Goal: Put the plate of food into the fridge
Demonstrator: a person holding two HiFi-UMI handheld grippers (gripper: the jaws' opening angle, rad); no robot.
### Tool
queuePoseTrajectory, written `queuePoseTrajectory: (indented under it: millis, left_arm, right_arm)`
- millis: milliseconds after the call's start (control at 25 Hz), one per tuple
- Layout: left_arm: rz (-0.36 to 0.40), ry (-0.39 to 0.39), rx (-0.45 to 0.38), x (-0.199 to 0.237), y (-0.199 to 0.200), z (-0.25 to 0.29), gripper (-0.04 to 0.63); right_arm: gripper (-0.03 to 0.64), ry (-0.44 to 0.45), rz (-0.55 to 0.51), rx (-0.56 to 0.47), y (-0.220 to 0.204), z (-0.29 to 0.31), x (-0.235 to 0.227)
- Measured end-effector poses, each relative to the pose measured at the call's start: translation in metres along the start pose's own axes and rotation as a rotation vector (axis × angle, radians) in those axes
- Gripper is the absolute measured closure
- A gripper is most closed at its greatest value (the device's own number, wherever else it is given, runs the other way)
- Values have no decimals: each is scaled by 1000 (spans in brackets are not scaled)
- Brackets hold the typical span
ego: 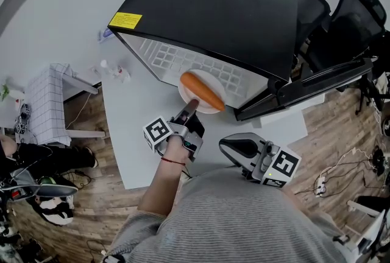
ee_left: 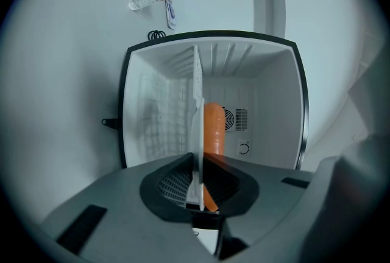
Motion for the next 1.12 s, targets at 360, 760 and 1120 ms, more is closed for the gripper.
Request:
queuePoseTrajectory:
  millis: [360, 760, 1120]
  left_arm:
    - [11, 9, -21, -3, 3, 9, 549]
    - [21, 0, -53, -7, 12, 25, 546]
    - [22, -4, -76, -9, 18, 41, 543]
  right_arm:
    - [603, -2, 2, 0, 1, -4, -2]
    - [603, -2, 5, 3, 1, -7, -4]
    - [603, -6, 8, 5, 3, -11, -7]
Point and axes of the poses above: the fingertips, and each gripper's own axes: z forward along the fingers, x to its left, y out of its top, the point moved 7 cm from there along -z, backward along the fingers, and after that the axes turned 14 degrees about z, right-handed, at the moved point
